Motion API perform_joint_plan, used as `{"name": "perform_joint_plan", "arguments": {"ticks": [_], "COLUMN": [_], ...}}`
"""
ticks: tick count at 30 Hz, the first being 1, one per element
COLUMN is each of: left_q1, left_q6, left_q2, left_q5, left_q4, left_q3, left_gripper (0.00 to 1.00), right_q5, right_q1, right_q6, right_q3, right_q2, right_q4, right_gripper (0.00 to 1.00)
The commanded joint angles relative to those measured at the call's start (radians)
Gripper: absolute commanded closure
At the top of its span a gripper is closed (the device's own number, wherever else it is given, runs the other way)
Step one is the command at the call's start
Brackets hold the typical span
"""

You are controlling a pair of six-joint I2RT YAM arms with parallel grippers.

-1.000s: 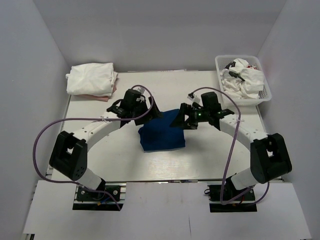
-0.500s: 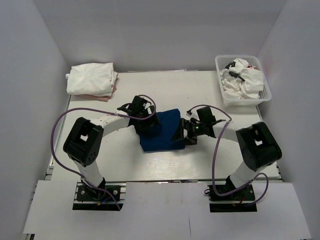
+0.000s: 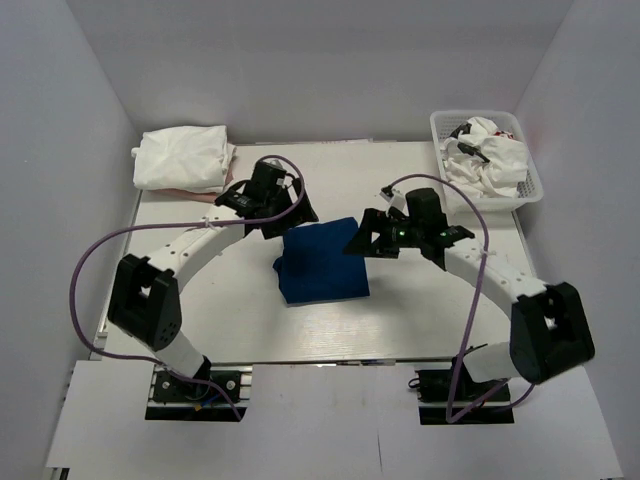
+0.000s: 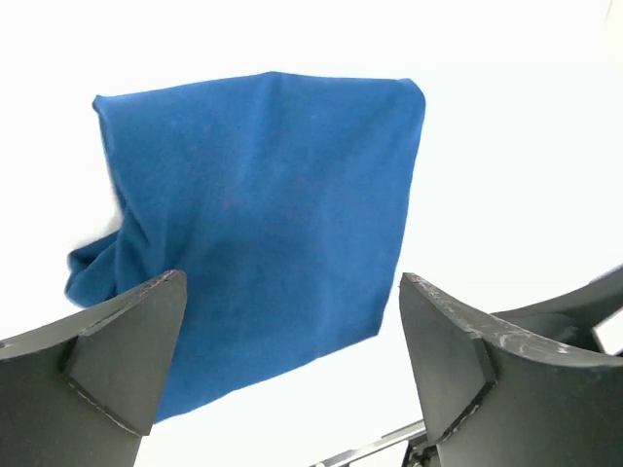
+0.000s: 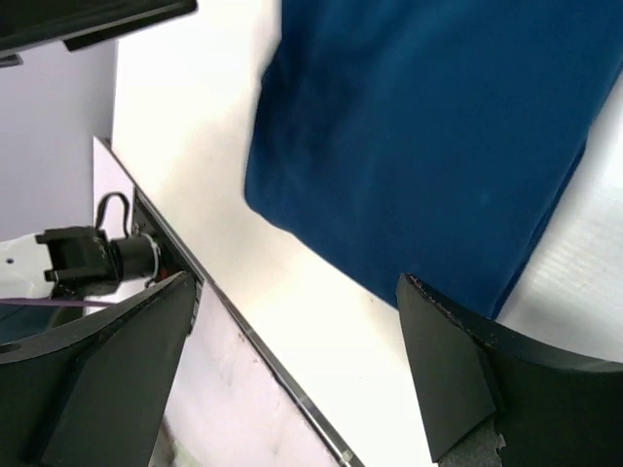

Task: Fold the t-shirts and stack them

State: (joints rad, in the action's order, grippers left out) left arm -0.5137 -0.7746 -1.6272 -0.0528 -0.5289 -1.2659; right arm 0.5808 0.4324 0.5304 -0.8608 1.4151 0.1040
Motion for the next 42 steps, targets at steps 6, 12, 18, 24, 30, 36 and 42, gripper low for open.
{"name": "perform_joint_plan", "arguments": {"ticks": [6,12,18,24,30,36,42], "left_q1": [0.006,-0.003,-0.012,-0.012,-0.012,0.0,0.009], "left_q6": [-0.018,0.033,0.101,0.123,0.123,0.188,0.391], "left_q2": [0.089,0.079,-0.06,-0.157,-0.18,-0.19,-0.229], "left_q5": [0.107,0.093,0.08,0.004,-0.05,-0.15,-0.097], "left_q4": [-0.226,-0.13,-0.066,0.01,0.053,0.187,0.089], "left_q3": [0.054,0.167,0.126,0.126,0.146,0.165,-0.01], "left_gripper": [0.0,0.0,0.0,0.08,0.56,1.0,1.0], "right_q5": [-0.196,-0.36,-0.401,-0.43,-0.476,-0.561,-0.576], "right_q1": [-0.001,-0.004,-0.007,-0.006,-0.007,-0.011,-0.018], "right_q6": [-0.055,-0.124,-0.139,-0.139,-0.148,-0.155,-0.164], "right_q3": [0.017,0.016,0.051,0.06,0.057,0.075,0.1], "right_q2": [-0.226,-0.32,-0.346,-0.358,-0.375,-0.358,-0.397], "right_q4": [0.196,0.319,0.358,0.39,0.41,0.413,0.376], "right_gripper": [0.1,0.1,0.1,0.1,0.1,0.1,0.1]}}
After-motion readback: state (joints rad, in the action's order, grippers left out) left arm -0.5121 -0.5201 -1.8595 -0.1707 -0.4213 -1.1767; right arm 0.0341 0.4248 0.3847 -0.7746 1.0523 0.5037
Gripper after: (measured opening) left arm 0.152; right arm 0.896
